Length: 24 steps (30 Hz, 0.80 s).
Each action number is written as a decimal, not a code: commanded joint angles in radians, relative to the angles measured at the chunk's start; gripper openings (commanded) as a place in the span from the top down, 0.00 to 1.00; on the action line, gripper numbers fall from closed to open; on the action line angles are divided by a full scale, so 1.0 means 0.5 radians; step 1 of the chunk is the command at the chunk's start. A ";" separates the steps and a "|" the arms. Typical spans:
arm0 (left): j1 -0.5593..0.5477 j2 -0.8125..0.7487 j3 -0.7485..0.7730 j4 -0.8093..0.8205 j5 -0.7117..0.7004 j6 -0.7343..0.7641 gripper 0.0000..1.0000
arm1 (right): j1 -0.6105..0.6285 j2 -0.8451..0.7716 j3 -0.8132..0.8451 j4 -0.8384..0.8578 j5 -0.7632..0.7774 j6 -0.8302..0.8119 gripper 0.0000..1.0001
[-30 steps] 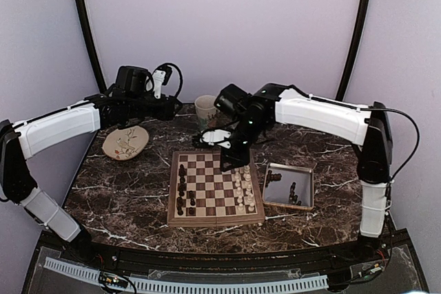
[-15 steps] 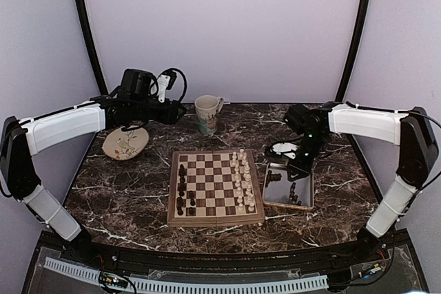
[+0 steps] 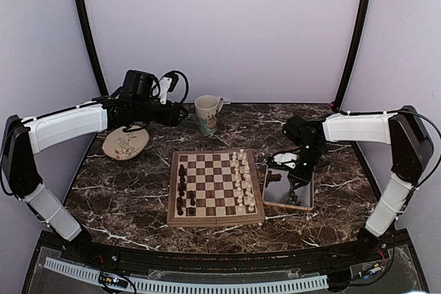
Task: Set up the chess pieces on the board
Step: Pick up the pawn from the storage box.
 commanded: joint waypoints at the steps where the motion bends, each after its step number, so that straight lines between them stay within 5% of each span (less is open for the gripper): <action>1: 0.004 -0.013 0.059 -0.026 0.042 -0.018 0.44 | -0.010 0.064 0.018 0.081 -0.008 0.032 0.73; 14: 0.000 0.001 0.078 -0.046 0.092 -0.024 0.44 | -0.061 0.144 0.114 0.021 -0.097 0.004 0.99; 24: -0.003 0.012 0.096 -0.055 0.147 -0.031 0.41 | -0.253 0.165 0.341 -0.210 -0.638 -0.065 1.00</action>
